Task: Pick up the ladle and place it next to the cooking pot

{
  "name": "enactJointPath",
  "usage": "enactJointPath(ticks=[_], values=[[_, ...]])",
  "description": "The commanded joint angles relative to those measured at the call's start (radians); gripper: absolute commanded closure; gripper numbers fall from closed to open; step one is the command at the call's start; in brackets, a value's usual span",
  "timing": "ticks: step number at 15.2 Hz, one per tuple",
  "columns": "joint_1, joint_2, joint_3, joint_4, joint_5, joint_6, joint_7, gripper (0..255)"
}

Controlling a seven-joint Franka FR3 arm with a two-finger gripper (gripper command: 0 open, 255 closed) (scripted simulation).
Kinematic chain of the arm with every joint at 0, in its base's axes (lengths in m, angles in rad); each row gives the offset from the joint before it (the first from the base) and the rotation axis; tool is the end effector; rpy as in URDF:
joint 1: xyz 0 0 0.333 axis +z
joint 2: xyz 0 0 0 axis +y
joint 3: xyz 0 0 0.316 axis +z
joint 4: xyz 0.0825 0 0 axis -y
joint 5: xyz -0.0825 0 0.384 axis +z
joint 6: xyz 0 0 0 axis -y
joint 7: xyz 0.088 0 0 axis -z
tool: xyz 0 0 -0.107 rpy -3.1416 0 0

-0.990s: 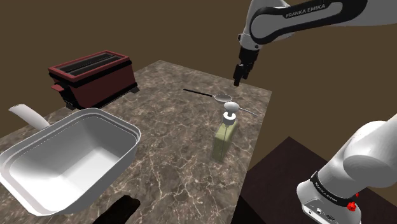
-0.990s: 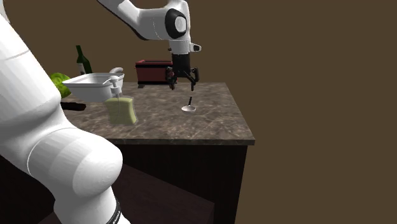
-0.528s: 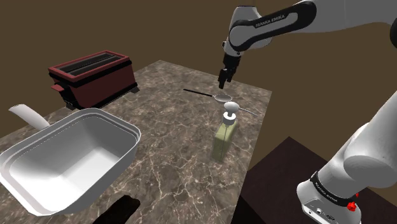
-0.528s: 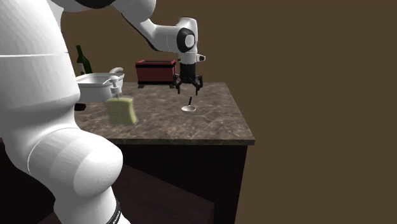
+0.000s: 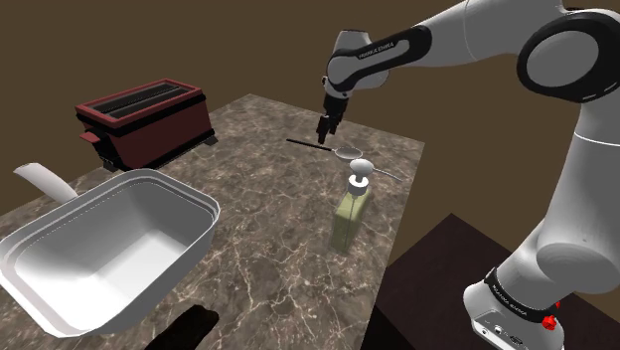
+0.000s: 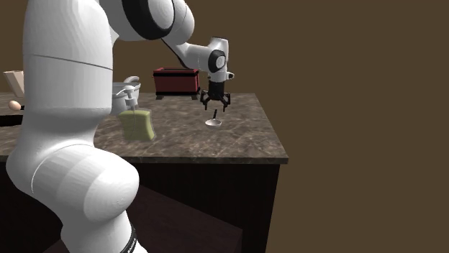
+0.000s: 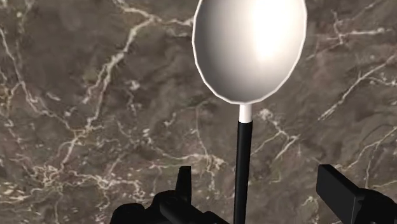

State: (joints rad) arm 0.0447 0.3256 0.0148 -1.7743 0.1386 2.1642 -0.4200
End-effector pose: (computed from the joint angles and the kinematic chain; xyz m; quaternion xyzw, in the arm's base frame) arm 0.6458 0.0432 0.3826 -0.9773 -0.2005 -0.0424 0.0542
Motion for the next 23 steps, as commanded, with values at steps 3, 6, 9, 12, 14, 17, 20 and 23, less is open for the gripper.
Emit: enactJointPath(ticks=[3,6,9,12,14,17,20,23], values=[[0.004,0.066,0.007,0.034,0.008,0.035,-0.008,0],[0.006,0.087,0.009,0.024,0.010,0.066,-0.009,0],[0.007,0.099,0.010,0.020,0.011,0.082,-0.009,0],[0.007,0.099,0.010,0.020,0.011,0.082,-0.009,0],[0.007,0.099,0.010,0.020,0.011,0.082,-0.009,0],[0.007,0.099,0.010,0.020,0.011,0.082,-0.009,255],[0.007,0.100,0.010,0.021,0.011,0.082,-0.009,255],[0.007,0.099,0.010,0.020,0.011,0.082,-0.010,255]])
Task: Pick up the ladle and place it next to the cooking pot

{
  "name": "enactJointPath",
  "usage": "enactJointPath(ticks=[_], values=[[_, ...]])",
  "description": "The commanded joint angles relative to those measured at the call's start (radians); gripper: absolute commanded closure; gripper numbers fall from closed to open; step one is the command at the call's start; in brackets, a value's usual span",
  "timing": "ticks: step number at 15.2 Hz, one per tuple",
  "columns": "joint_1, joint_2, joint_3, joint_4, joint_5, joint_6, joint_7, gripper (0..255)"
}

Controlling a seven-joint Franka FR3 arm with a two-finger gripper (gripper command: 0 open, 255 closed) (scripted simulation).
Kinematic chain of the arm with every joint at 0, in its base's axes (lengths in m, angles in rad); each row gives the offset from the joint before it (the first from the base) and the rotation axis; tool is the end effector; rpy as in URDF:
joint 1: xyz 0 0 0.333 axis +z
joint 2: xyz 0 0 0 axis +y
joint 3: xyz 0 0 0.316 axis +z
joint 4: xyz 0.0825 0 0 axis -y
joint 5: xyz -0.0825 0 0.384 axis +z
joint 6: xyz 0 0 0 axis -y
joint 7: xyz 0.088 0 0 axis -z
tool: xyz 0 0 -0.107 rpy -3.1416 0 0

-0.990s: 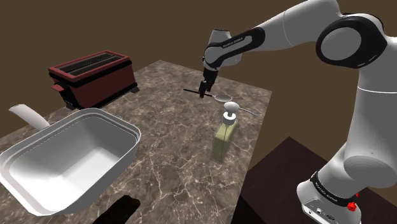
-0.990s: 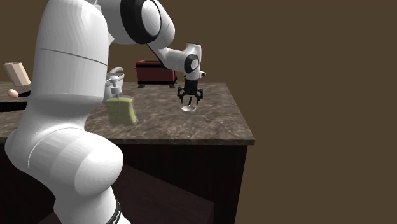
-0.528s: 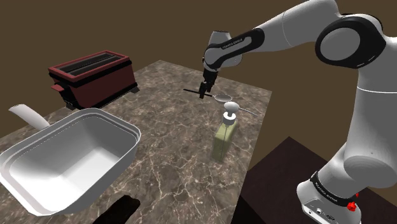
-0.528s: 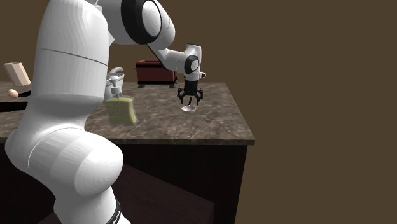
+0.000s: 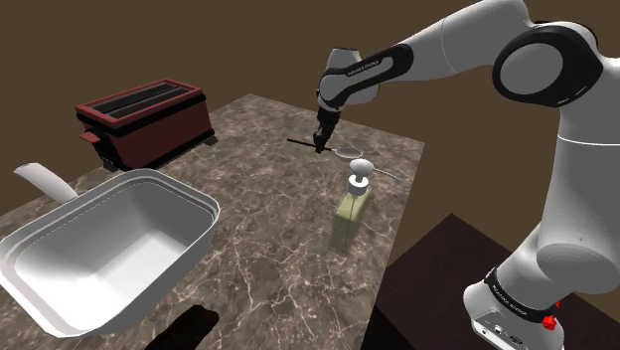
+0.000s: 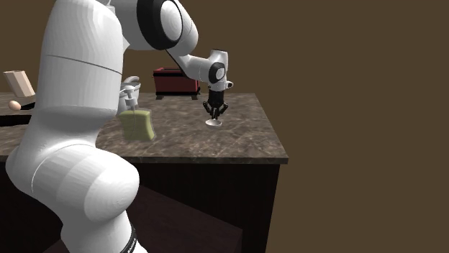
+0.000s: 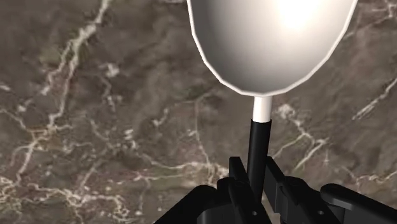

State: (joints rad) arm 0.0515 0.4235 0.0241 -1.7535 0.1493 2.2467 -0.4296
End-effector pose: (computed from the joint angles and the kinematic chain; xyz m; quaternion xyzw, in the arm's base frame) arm 0.6610 0.0529 0.3360 -0.9761 -0.2046 -0.0455 0.0576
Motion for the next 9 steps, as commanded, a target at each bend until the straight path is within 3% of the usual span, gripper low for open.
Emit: enactJointPath(ticks=[1,9], values=[[0.000,0.000,0.001,-0.001,0.000,0.000,0.000,255],[0.001,-0.035,-0.001,0.029,-0.005,-0.066,0.010,255]])
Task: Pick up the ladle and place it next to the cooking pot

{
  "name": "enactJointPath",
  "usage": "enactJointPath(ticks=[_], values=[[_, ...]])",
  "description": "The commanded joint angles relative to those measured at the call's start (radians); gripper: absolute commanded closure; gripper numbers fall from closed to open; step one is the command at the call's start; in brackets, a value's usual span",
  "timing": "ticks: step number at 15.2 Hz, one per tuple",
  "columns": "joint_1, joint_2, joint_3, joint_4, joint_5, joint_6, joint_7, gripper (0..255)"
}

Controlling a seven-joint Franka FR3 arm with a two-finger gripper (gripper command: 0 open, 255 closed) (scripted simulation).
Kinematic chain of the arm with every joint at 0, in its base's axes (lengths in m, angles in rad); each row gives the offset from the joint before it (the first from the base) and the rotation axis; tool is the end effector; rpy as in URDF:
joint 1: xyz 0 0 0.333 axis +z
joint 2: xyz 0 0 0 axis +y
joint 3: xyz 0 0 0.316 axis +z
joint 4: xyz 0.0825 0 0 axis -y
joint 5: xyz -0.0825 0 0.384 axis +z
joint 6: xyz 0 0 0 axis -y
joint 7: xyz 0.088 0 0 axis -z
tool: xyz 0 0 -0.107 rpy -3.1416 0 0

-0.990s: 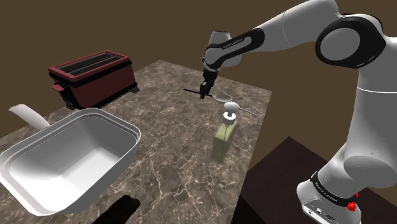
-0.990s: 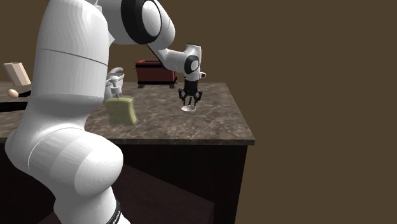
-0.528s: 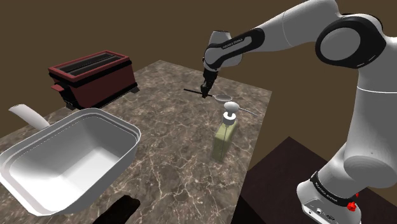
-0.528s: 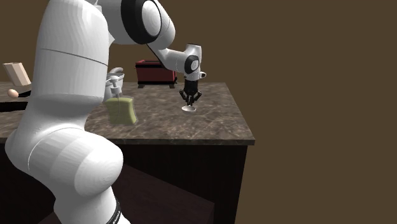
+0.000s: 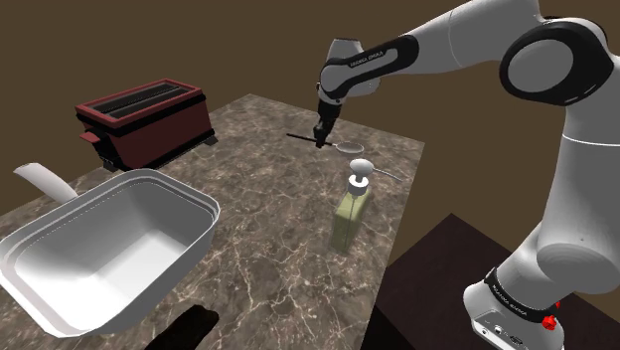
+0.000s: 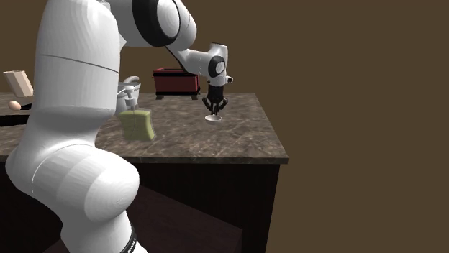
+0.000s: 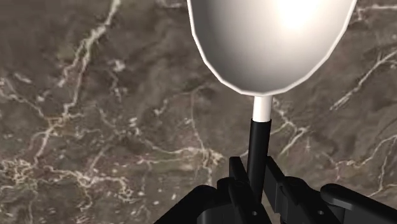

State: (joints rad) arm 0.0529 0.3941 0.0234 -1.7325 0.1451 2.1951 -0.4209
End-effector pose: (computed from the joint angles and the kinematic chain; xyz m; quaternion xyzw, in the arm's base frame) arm 0.6604 0.0542 0.3603 -0.9760 -0.2051 -0.0447 0.0579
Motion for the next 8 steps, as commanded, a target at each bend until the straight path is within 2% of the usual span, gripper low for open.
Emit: enactJointPath(ticks=[1,8], values=[[-0.001,-0.011,-0.001,0.014,-0.002,-0.026,0.003,255],[-0.001,-0.044,-0.002,0.062,-0.007,-0.106,0.014,255]])
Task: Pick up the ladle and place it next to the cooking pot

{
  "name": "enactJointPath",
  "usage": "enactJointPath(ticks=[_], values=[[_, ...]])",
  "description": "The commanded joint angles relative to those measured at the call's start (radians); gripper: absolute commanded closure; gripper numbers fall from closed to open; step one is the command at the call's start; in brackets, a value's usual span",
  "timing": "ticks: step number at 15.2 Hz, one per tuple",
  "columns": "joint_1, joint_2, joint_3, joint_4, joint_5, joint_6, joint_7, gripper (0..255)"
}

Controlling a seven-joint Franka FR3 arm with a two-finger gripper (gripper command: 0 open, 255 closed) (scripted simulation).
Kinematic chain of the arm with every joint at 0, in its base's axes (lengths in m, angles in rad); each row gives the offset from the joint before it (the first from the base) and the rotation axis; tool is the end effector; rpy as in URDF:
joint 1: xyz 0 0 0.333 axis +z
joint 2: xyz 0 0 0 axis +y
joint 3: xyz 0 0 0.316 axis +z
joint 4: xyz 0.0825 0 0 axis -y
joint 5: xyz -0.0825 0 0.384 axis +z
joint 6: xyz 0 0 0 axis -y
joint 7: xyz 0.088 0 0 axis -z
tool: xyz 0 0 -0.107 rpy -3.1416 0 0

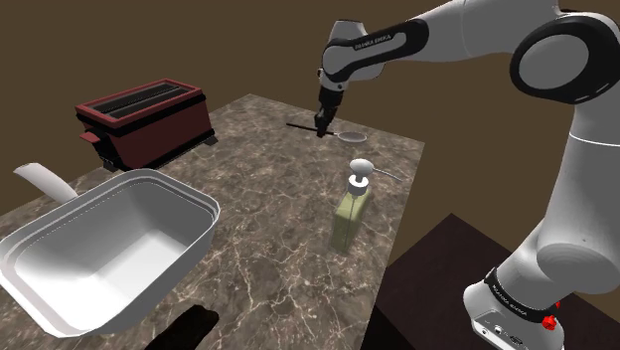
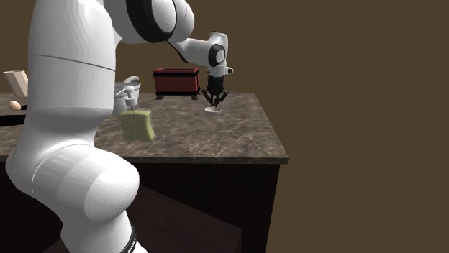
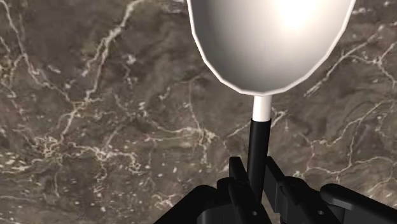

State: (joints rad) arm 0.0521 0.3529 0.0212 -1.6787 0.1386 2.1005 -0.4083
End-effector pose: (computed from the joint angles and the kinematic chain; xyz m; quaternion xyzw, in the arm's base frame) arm 0.6605 0.0537 0.4040 -0.9760 -0.2050 -0.0446 0.0579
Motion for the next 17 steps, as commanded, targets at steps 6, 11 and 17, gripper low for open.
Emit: enactJointPath(ticks=[6,11,17], values=[[-0.001,-0.024,-0.001,0.059,-0.005,-0.083,0.011,255],[-0.001,-0.036,-0.002,0.109,-0.008,-0.145,0.018,255],[-0.002,-0.043,-0.003,0.179,-0.011,-0.221,0.028,255]])
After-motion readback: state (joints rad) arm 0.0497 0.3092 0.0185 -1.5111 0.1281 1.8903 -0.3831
